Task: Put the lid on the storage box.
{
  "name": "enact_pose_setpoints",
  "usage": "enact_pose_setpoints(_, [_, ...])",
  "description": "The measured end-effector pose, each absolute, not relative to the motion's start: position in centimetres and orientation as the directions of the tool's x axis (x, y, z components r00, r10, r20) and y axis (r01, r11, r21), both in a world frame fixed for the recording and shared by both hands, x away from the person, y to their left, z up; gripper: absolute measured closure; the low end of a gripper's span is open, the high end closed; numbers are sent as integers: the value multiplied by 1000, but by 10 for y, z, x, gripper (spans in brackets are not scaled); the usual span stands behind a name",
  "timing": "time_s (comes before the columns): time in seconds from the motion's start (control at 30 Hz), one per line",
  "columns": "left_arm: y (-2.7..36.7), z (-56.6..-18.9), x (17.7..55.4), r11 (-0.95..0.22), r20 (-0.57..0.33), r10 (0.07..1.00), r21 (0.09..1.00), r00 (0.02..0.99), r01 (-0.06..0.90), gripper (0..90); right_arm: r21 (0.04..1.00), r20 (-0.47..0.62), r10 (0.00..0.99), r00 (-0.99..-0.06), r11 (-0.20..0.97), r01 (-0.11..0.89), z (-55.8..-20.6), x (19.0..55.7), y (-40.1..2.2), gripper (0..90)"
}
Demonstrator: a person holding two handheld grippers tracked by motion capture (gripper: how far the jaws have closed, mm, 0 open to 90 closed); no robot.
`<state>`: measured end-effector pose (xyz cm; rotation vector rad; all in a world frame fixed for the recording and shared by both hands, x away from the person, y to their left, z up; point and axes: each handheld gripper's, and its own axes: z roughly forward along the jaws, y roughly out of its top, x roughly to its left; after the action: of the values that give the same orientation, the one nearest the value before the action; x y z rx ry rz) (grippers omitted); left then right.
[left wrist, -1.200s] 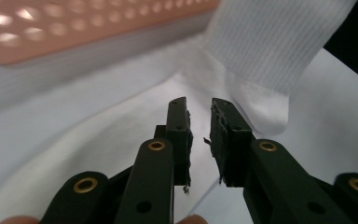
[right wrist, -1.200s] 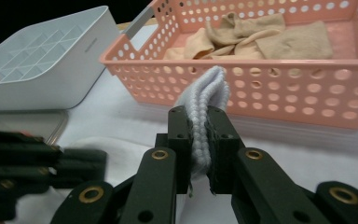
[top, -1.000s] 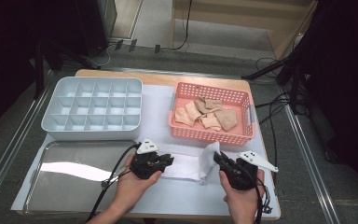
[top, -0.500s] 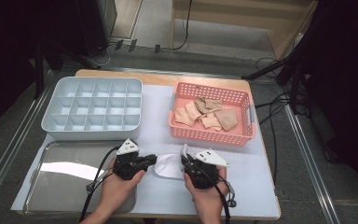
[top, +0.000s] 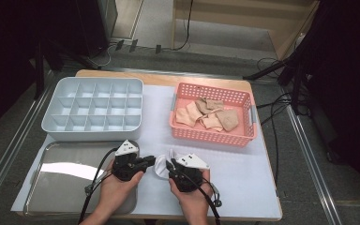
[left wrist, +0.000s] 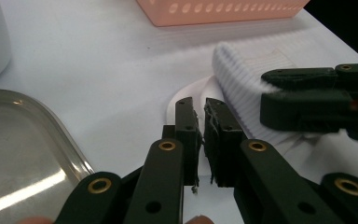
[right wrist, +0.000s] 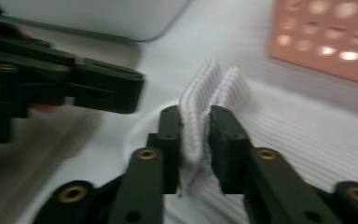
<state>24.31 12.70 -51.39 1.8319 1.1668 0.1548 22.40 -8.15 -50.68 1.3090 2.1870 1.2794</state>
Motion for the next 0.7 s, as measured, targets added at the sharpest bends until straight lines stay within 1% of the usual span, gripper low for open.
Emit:
enact_pose_setpoints(0.07, [127, -514, 243, -112, -351, 767, 750, 536, 652, 841, 807, 241, 771, -589, 178, 563, -507, 225, -81, 591])
enact_pose_setpoints(0.1, [128, -514, 243, -108, -355, 767, 750, 535, 652, 839, 811, 265, 759, -595, 158, 563, -505, 224, -82, 560])
enact_pose_setpoints(0.2, [131, -513, 243, -100, -358, 766, 753, 534, 650, 836, 820, 345, 729, -591, 73, 568, -498, 223, -92, 536])
enact_pose_setpoints(0.27, [131, -512, 243, -93, -360, 765, 758, 533, 646, 835, 829, 346, 743, -573, 45, 558, -494, 221, -99, 586])
enact_pose_setpoints(0.33, [130, -511, 242, -92, -363, 759, 762, 540, 641, 835, 823, 323, 771, -549, 58, 565, -495, 221, -102, 606])
enact_pose_setpoints(0.4, [128, -510, 241, -99, -366, 751, 761, 550, 641, 836, 796, 314, 790, -527, 83, 599, -503, 223, -99, 604])
enact_pose_setpoints(0.47, [125, -511, 241, -105, -372, 741, 759, 559, 643, 836, 776, 304, 794, -527, 114, 621, -513, 224, -93, 592])
enact_pose_setpoints(0.53, [124, -510, 240, -108, -375, 735, 757, 565, 644, 834, 763, 262, 811, -524, 158, 626, -520, 223, -86, 586])
enact_pose_setpoints(0.57, [124, -510, 240, -108, -376, 734, 758, 566, 644, 834, 761, 250, 813, -526, 171, 626, -523, 223, -85, 602])
enact_pose_setpoints(0.6, [124, -509, 240, -106, -379, 730, 759, 569, 643, 834, 762, 236, 820, -522, 177, 622, -523, 222, -84, 637])
enact_pose_setpoints(0.67, [124, -508, 241, -106, -378, 732, 759, 567, 642, 834, 768, 222, 816, -533, 190, 611, -524, 222, -83, 761])
enact_pose_setpoints(0.7, [124, -508, 241, -106, -378, 732, 759, 567, 642, 833, 768, 222, 816, -533, 190, 611, -524, 222, -83, 761])
